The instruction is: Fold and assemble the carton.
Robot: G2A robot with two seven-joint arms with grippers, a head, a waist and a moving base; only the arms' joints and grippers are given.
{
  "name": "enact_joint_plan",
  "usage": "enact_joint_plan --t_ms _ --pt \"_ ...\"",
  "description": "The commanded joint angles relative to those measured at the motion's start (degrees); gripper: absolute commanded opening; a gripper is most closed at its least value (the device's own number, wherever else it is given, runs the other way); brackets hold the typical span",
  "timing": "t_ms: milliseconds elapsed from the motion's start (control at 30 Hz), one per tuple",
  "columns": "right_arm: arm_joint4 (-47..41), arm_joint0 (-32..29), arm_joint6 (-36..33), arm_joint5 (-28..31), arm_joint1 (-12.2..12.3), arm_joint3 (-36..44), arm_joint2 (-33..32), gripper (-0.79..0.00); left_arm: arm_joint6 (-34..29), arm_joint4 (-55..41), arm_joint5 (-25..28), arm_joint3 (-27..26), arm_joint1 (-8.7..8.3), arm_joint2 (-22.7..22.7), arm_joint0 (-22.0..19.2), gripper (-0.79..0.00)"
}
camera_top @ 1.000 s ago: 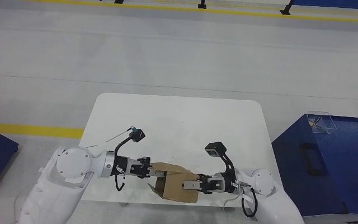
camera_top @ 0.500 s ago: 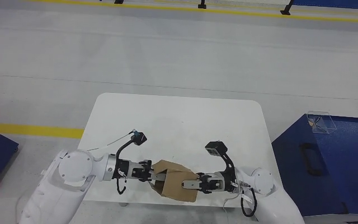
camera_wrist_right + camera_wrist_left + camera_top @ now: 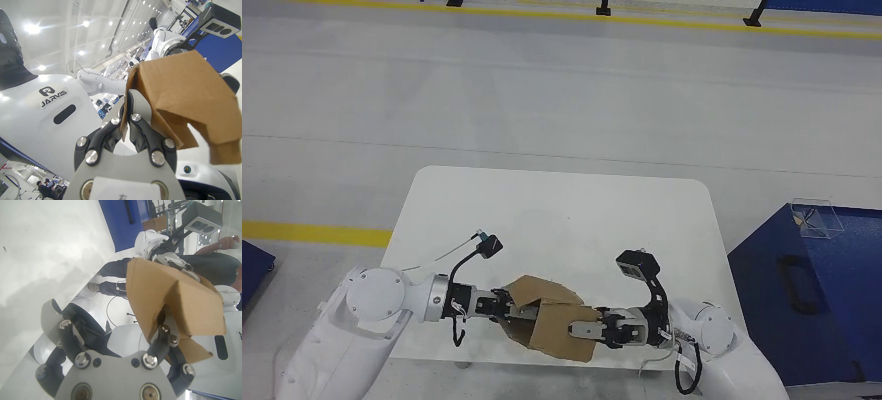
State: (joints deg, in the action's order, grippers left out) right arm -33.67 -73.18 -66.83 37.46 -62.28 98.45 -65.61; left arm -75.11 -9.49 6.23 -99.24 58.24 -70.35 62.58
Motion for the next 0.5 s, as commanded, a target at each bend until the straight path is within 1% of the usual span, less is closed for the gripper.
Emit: enact_joint_plan --t_ms 0,33,67,100,133,167,200,233,367,467 --pt "-0.5 0.3 -0.3 -0.3 0.1 -0.3 0.6 -0.785 0.2 -0.1 0.4 -0.3 -0.10 -0.1 0.3 0.000" --pt "-0.4 0.4 -0.3 -0.3 0.2 -0.4 1.0 -0.785 0.2 -0.1 0.5 -0.4 -0.16 -0.1 0.3 -0.058" --pt "-0.4 0.5 -0.2 -0.2 0.2 -0.6 1.3 -0.785 0.2 0.0 0.5 -0.5 -0.21 -0.1 0.4 -0.175" --pt "-0.4 0.6 -0.1 -0.1 0.2 -0.6 1.5 -0.785 0.3 0.2 0.6 -0.6 -0.26 -0.1 0.5 -0.274" --pt "-0.4 0.8 0.1 0.1 0.3 -0.7 1.8 -0.785 0.4 0.2 0.6 -0.6 -0.30 0.0 0.6 -0.419" --pt "-0.5 0.9 0.2 0.2 0.3 -0.8 2.0 -0.785 0.4 0.3 0.6 -0.7 -0.34 0.1 0.7 -0.542" --pt "-0.5 1.0 0.4 0.4 0.4 -0.8 2.1 -0.785 0.3 0.5 0.5 -0.7 -0.40 0.1 0.7 -0.711" --pt "-0.5 1.2 0.5 0.5 0.4 -0.9 2.3 -0.785 0.3 0.7 0.4 -0.7 -0.45 0.2 0.7 -0.785" --pt "-0.6 1.4 1.0 1.0 0.7 -1.1 2.7 -0.785 -0.1 0.8 0.6 -0.8 -0.64 0.3 0.7 -0.785" --pt "-0.7 1.5 1.1 1.1 0.9 -1.5 3.0 -0.785 0.7 0.2 2.7 -1.6 -0.73 0.1 0.9 -0.785"
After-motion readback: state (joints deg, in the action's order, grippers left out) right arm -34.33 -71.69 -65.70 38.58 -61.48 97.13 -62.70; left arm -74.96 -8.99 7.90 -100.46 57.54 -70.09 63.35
